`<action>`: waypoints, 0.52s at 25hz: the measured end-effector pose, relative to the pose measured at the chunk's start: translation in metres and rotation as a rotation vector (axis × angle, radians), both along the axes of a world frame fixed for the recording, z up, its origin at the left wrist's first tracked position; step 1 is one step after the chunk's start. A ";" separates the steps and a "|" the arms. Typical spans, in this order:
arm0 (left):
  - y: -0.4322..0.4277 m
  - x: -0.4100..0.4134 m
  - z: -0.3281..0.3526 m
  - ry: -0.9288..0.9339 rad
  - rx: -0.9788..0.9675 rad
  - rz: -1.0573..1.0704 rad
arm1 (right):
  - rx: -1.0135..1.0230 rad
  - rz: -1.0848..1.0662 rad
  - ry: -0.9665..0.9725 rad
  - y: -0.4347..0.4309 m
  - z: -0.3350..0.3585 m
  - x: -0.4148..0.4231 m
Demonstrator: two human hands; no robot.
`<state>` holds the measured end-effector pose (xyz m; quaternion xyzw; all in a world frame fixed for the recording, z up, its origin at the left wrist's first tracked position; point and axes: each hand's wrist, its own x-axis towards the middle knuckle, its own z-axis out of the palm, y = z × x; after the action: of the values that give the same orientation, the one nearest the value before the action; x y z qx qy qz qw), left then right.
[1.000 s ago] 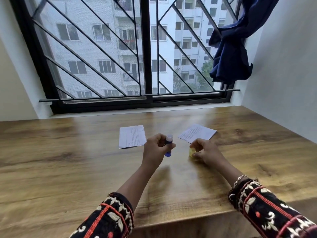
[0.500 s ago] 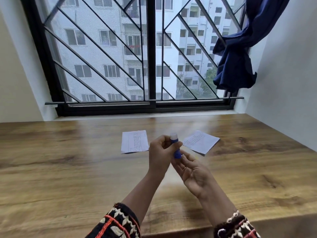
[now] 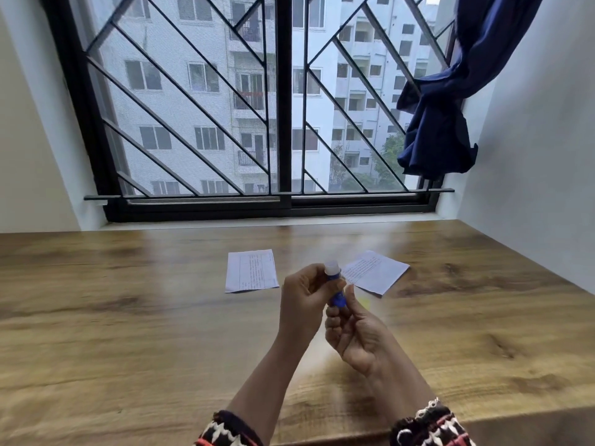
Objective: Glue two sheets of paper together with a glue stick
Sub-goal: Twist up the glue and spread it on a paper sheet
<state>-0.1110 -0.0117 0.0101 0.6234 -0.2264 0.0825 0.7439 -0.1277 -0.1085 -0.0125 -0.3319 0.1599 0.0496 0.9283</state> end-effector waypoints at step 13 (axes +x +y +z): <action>0.010 -0.002 -0.004 0.016 0.026 -0.048 | -0.137 0.123 -0.022 0.001 -0.006 -0.004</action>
<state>-0.1135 -0.0019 0.0061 0.6282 -0.2364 0.0566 0.7391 -0.1321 -0.1072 -0.0183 -0.4043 0.1323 0.0919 0.9003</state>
